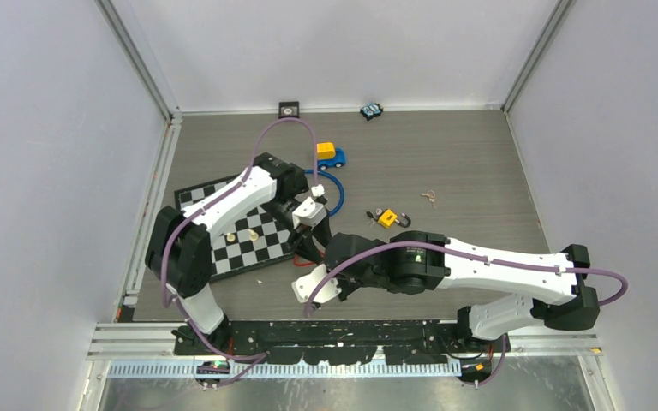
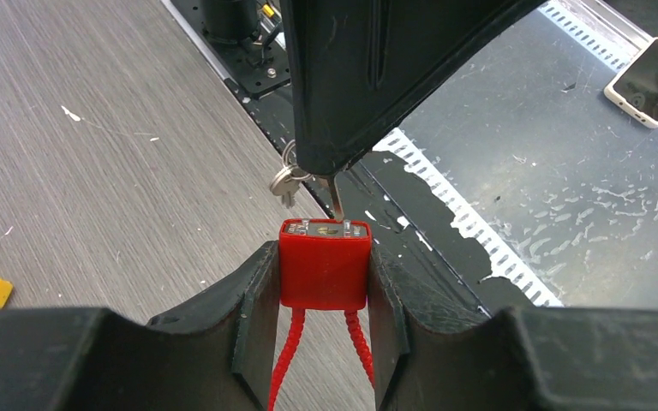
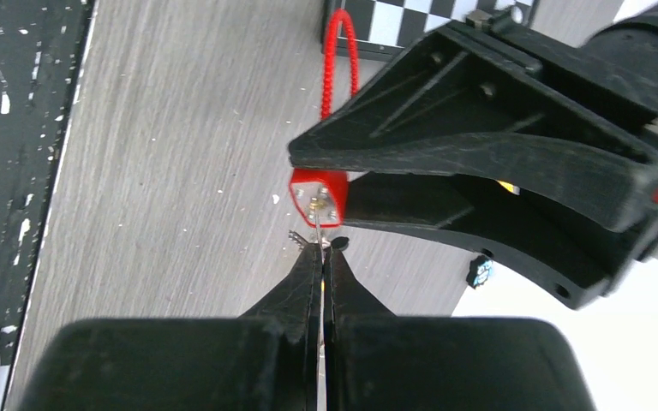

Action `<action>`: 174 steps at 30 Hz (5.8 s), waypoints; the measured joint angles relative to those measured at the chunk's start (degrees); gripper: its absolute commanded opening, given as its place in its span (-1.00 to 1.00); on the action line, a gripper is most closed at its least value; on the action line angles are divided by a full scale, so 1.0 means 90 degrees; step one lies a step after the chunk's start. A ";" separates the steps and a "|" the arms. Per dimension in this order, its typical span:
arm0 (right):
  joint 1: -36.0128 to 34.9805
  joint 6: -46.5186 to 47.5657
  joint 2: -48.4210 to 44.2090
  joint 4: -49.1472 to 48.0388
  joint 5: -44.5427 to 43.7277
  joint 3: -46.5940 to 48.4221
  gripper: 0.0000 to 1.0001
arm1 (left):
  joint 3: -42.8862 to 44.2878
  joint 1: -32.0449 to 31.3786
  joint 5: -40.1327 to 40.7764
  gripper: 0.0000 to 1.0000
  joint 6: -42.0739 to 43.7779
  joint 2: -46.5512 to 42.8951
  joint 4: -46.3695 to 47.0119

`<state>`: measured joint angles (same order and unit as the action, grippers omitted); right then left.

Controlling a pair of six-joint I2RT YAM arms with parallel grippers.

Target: Unlock with the key

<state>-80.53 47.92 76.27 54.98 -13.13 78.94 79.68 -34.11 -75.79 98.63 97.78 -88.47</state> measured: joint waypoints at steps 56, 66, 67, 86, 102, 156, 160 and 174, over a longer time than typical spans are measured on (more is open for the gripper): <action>-0.0058 -0.0032 0.0194 -0.0141 -0.0576 0.0051 -0.99 | -0.0097 0.0287 -0.0449 -1.00 -0.0629 0.0160 -0.0012; -0.0058 -0.0068 0.0206 -0.0138 -0.0566 0.0056 -0.99 | -0.0107 0.0287 -0.0449 -1.00 -0.0629 0.0160 -0.0010; -0.0058 -0.0078 0.0223 -0.0136 -0.0559 0.0061 -0.99 | -0.0112 0.0287 -0.0449 -1.00 -0.0629 0.0160 -0.0012; -0.0058 -0.0194 0.0355 -0.0121 -0.0580 0.0160 -0.99 | -0.0182 0.0350 -0.0498 -1.00 -0.0729 0.0160 -0.0010; -0.0085 0.0056 0.0061 -0.0952 -0.0831 -0.0622 -0.99 | -0.0415 0.0430 -0.0488 -1.00 -0.0716 0.0158 0.0061; -0.0197 -0.0359 0.0425 -0.1110 -0.1205 -0.0673 -0.99 | -0.0500 0.0430 -0.0153 -1.00 -0.2232 0.0046 0.0984; -0.0197 -0.0503 0.0651 -0.1032 -0.1282 -0.0529 -0.99 | -0.0503 0.0430 0.0046 -1.00 -0.2487 0.0041 0.1178; -0.0301 -0.0690 0.0821 -0.1008 -0.1634 -0.0491 -0.99 | -0.0551 0.0432 0.0270 -1.00 -0.3208 -0.0119 0.1598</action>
<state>-83.24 41.71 83.66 45.91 -27.83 74.52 74.72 -30.22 -73.36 69.76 96.71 -74.08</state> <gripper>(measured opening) 0.026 0.384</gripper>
